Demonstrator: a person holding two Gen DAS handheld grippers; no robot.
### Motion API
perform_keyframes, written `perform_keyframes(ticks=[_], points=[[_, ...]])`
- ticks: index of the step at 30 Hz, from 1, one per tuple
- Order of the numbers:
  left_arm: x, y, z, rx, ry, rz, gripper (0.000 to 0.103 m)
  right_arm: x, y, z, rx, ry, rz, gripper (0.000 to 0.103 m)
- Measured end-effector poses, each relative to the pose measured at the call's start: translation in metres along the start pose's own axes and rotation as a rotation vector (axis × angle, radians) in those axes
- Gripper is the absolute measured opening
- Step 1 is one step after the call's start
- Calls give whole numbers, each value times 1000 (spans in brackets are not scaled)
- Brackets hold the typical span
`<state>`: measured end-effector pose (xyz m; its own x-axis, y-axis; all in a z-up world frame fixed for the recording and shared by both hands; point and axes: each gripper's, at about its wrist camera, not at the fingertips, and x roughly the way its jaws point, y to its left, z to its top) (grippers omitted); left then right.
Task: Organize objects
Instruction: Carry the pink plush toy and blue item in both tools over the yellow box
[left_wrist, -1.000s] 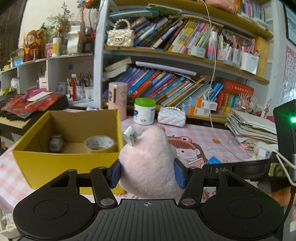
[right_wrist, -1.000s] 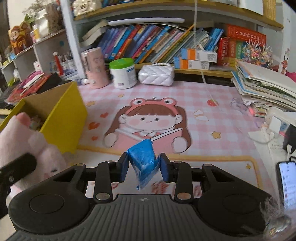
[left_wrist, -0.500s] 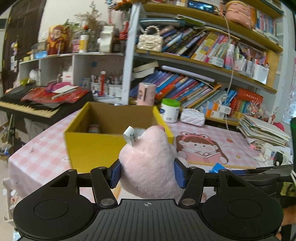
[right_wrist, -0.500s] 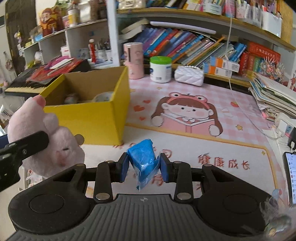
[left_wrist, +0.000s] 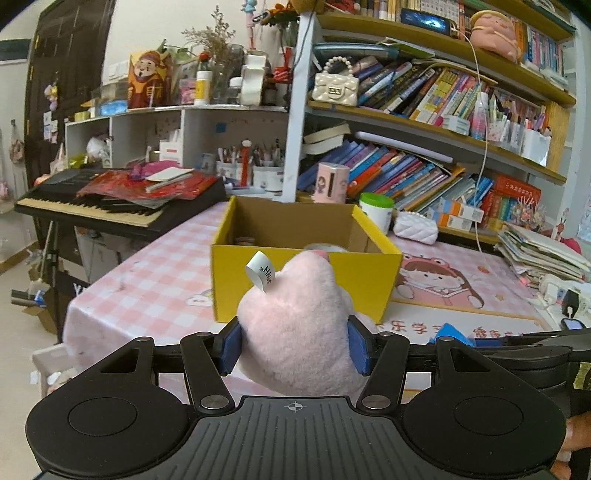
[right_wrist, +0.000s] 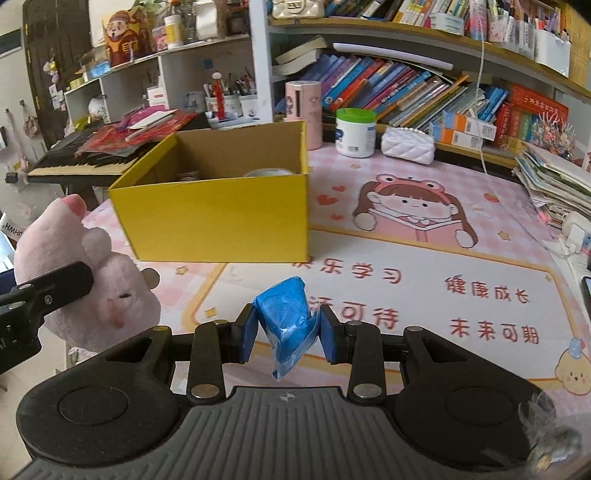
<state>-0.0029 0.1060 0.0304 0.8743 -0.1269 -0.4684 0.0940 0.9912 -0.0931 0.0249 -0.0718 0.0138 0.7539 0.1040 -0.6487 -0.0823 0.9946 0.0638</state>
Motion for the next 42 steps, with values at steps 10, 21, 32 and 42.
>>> perform_keyframes(ticks=[10,21,32,42], points=[[-13,23,0,-28,-21,22,56,-4,31,-1,-46,4,22,33],[-1,33,19,-56,-81,41,56,6,34,21,-74,-47,12,32],[47,26,56,-34,-129,60,56,39,21,86,-74,-144,20,32],[100,13,85,-12,-138,112,57,96,15,131,-122,-136,62,32]])
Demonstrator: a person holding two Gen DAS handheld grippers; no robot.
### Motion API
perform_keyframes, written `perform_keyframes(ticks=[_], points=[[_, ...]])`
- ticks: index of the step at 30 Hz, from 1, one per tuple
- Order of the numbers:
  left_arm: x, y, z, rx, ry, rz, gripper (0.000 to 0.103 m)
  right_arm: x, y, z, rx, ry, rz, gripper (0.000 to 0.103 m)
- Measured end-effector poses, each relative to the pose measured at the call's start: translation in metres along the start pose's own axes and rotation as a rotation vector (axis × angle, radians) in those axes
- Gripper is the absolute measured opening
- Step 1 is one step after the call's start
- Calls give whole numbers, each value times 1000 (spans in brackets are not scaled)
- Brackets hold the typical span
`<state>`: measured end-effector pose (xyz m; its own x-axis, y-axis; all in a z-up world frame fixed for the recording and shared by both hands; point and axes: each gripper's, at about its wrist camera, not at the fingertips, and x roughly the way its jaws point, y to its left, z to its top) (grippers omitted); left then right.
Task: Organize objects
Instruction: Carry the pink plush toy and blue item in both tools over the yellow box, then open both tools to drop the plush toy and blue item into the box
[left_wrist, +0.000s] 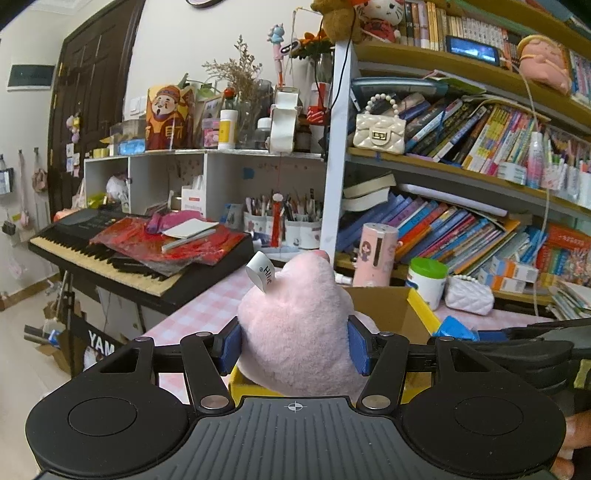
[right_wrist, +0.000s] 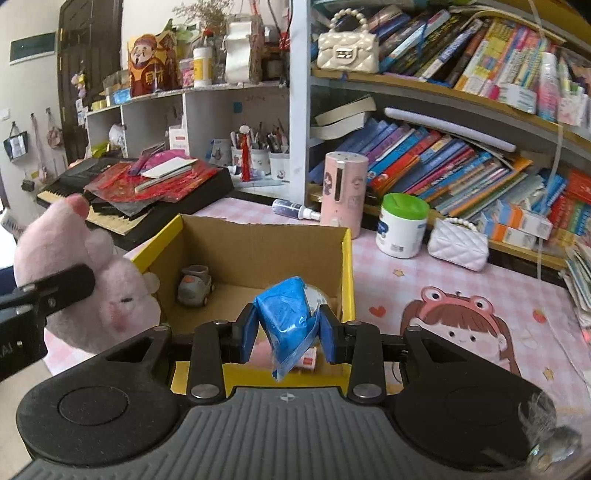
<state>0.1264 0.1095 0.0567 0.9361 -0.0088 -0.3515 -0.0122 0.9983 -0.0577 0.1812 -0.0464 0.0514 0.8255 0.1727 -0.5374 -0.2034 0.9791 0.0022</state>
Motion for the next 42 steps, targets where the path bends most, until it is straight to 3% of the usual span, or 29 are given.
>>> perform_keyframes(ticks=[14,20,27,37,40,42], points=[[69,-22,-6,119,104,75,58,92,-7,-3,-113,133,69,31],[89,-28,-16,142,165,88,59,104,-1,-6,-240,117,77,31],[99,-32,-22,140,211,102,60,113,-5,-3,-302,115,101,32],[100,-38,-24,155,199,104,62,120,-11,2,-350,135,138,32],[97,-38,-21,157,186,106,62,119,-10,2,-346,142,136,34],[93,-37,-19,154,175,112,65,118,-9,2,-337,144,133,45]])
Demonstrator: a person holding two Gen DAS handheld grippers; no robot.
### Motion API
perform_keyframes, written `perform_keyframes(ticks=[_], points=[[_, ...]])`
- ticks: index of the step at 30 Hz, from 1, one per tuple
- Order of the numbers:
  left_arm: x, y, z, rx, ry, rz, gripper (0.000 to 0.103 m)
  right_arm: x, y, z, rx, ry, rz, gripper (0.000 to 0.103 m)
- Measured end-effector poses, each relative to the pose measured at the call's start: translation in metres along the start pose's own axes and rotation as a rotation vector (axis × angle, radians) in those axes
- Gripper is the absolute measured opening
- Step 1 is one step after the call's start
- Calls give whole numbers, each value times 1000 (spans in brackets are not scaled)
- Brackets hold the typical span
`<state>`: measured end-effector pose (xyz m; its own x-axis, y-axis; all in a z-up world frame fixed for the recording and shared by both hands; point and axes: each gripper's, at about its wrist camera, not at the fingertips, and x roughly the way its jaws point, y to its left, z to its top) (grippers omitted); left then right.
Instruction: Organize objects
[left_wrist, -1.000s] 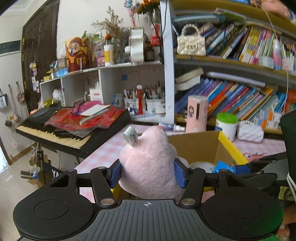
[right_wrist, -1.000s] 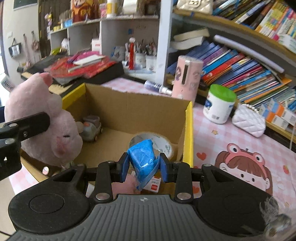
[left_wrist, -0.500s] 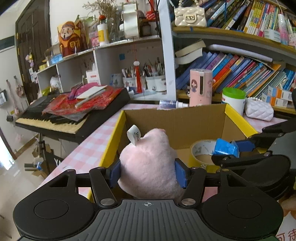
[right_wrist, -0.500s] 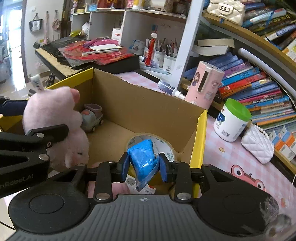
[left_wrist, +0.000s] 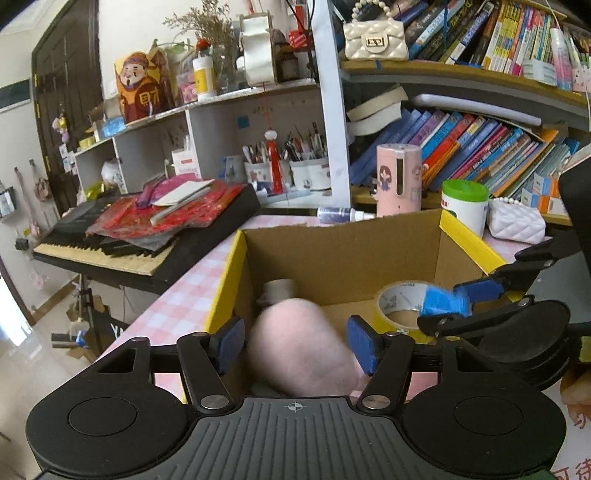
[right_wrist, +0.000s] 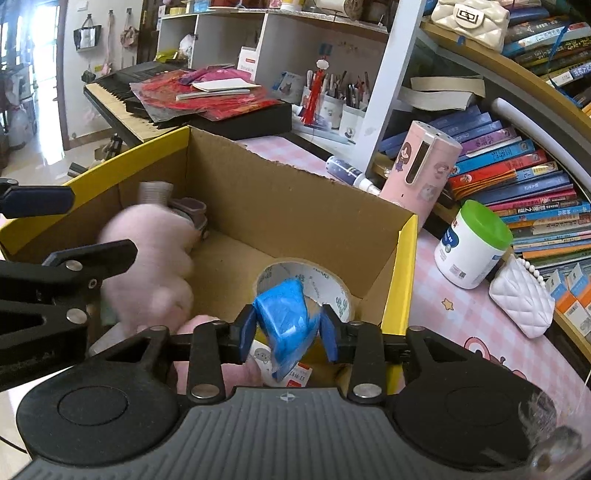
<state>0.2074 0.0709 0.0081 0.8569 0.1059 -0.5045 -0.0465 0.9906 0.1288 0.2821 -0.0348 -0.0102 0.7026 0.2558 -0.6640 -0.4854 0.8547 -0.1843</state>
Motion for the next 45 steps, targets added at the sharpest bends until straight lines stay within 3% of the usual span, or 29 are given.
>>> perform_keyframes(ticks=[2,11,14,22,28,31,39,45], points=[[-6,1,1,-3,-16,5,66,-4,0,0,15,-9,-11,52],[-39,14,6,-64,-103,32,82,-45,7,1,61,-106,-47,63],[-52,18,5,-78,-127,36,86,-62,10,-2,76,-137,-81,72],[-77,24,-9,-91,-136,25,90,-108,19,-22,149,-188,-177,83],[-98,29,-30,-101,-114,-2,91,-130,27,-49,242,-152,-252,85],[-110,32,-43,-99,-96,-8,98,-141,36,-64,283,-132,-277,86],[-141,36,-69,-98,-52,-36,98,-169,59,-104,382,-49,-360,95],[-163,36,-87,-82,-31,-58,99,-192,68,-131,446,-29,-421,96]])
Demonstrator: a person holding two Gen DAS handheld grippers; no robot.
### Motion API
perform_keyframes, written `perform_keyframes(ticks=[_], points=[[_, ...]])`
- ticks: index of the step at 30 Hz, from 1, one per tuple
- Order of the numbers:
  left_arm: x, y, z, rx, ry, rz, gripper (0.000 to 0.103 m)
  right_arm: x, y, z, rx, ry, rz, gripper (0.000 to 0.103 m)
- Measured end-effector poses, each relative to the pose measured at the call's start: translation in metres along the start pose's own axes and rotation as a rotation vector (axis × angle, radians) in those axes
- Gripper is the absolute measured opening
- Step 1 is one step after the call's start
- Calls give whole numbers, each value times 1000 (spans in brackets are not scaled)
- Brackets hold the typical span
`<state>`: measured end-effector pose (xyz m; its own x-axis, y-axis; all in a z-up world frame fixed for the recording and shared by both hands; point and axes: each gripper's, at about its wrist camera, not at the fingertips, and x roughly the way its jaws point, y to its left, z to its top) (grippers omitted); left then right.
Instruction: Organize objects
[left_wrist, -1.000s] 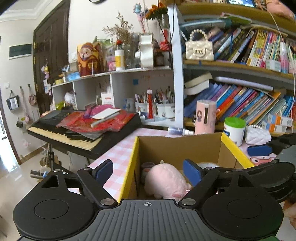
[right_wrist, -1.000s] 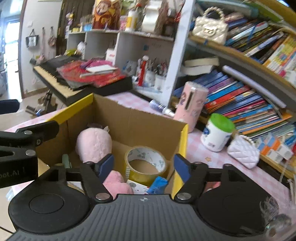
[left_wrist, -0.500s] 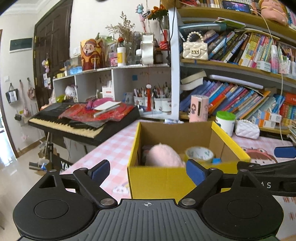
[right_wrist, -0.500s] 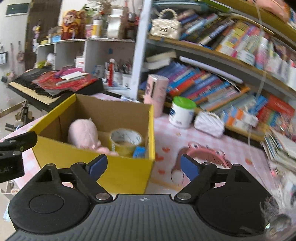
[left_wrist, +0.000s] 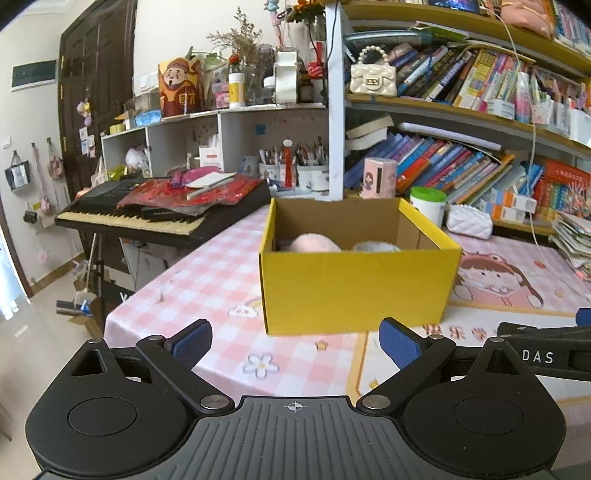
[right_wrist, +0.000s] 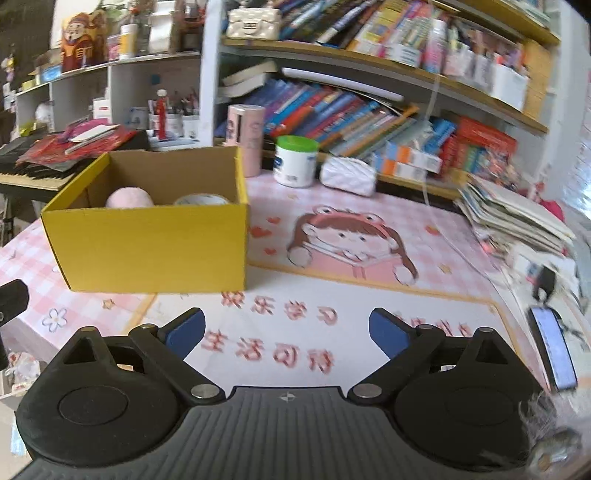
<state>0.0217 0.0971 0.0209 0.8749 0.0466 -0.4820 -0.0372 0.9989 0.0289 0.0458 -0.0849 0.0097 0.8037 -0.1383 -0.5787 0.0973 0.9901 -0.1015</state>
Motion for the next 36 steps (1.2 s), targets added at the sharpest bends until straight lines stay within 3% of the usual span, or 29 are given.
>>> perform_keyframes(ticks=[14,36], points=[[-29,-16,-27,101,41,-73,99,-40,-20,-48,70,48,-85,100],[-18,-36,-23,101,75,-128,99,-35,-45,-48,111,79,-149,103]])
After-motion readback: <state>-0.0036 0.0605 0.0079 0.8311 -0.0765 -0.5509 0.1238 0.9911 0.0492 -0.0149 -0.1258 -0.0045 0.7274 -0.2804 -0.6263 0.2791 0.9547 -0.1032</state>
